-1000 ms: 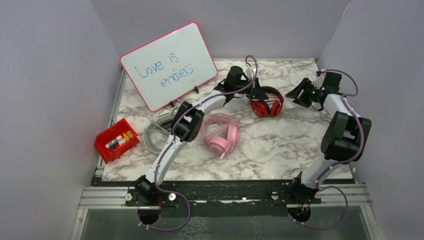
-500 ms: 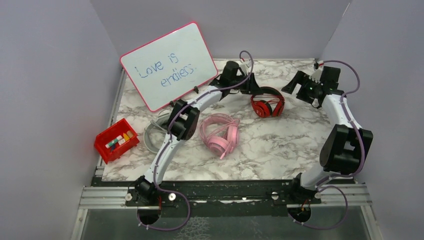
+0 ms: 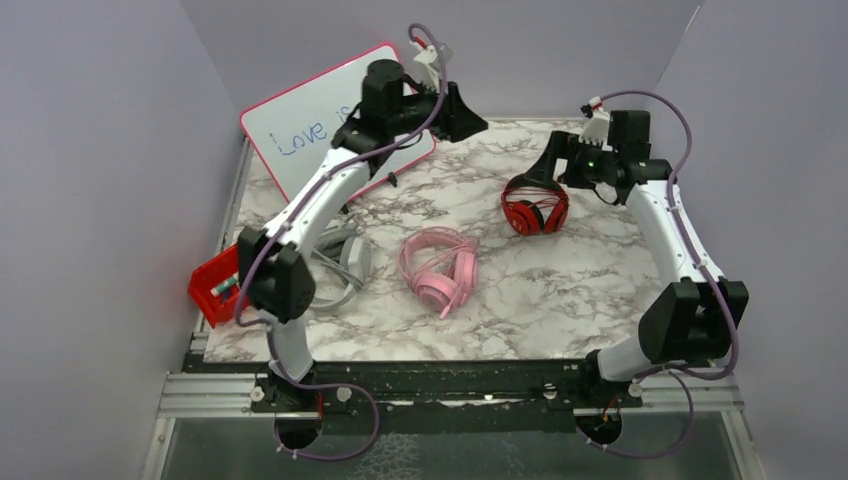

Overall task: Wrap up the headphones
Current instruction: Reset both arms

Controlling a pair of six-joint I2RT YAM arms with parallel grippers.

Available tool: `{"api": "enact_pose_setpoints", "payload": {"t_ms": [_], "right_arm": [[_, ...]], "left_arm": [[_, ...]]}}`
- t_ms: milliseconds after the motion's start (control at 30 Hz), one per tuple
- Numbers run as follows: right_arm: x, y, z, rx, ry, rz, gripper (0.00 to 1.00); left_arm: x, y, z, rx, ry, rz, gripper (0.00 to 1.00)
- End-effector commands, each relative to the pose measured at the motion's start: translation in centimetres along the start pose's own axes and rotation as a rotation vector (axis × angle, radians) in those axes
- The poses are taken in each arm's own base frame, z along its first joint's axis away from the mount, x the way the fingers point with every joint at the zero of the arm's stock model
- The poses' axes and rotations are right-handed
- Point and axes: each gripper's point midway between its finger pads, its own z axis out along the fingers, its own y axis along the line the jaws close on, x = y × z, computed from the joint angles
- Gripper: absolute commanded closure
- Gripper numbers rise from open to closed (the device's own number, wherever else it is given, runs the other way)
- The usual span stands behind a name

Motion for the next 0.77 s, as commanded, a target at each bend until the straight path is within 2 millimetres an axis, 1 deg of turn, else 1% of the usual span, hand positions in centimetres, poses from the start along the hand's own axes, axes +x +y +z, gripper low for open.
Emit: {"api": "enact_pose_setpoints", "payload": {"t_ms": [0, 67, 133, 200, 267, 333, 400, 433, 467, 500, 567, 633, 733], "right_arm": [[-1.4, 5.8, -4.5, -0.135, -0.012, -0.132, 0.0], [-2.5, 9.3, -7.4, -0.224, -0.081, -0.215, 0.0], [-3.6, 12.6, -11.1, -0.318, -0.184, -0.295, 0.0], [-4.8, 14.9, -15.2, -0.341, -0.312, -0.371, 0.0], [-6.2, 16.2, -19.0, -0.298, -0.451, -0.413, 0.0], [-7.0, 17.1, -22.4, -0.26, -0.575, -0.454, 0.0], [-7.6, 17.7, -25.0, -0.228, -0.67, -0.48, 0.0], [-7.8, 18.0, -26.2, -0.216, -0.708, -0.49, 0.0], [-8.0, 18.2, -27.2, -0.205, -0.739, -0.5, 0.0], [-8.2, 18.4, -28.0, -0.19, -0.765, -0.502, 0.0], [-8.4, 18.3, -29.2, -0.156, -0.8, -0.51, 0.0], [-8.2, 17.9, -29.4, -0.13, -0.802, -0.53, 0.0], [-8.2, 16.9, -28.7, -0.088, -0.785, -0.508, 0.0]], "left_arm": [[-3.9, -2.6, -7.6, -0.129, -0.075, 0.164, 0.46], [-5.8, -4.6, -11.3, -0.185, -0.134, 0.231, 0.42], [-7.6, -6.8, -14.8, -0.24, -0.201, 0.305, 0.38], [-9.2, -9.0, -18.2, -0.298, -0.284, 0.376, 0.33], [-10.6, -10.7, -21.2, -0.36, -0.369, 0.422, 0.3], [-11.9, -11.9, -23.8, -0.416, -0.45, 0.449, 0.26], [-12.6, -13.1, -26.1, -0.452, -0.526, 0.468, 0.17], [-13.0, -13.6, -26.9, -0.462, -0.555, 0.48, 0.13], [-13.1, -13.9, -27.5, -0.474, -0.569, 0.492, 0.09], [-13.4, -14.1, -28.1, -0.49, -0.58, 0.511, 0.02], [-13.6, -14.2, -29.0, -0.527, -0.587, 0.529, 0.01], [-13.8, -14.2, -29.8, -0.558, -0.594, 0.544, 0.01], [-13.8, -14.2, -30.2, -0.576, -0.593, 0.555, 0.01]]}}
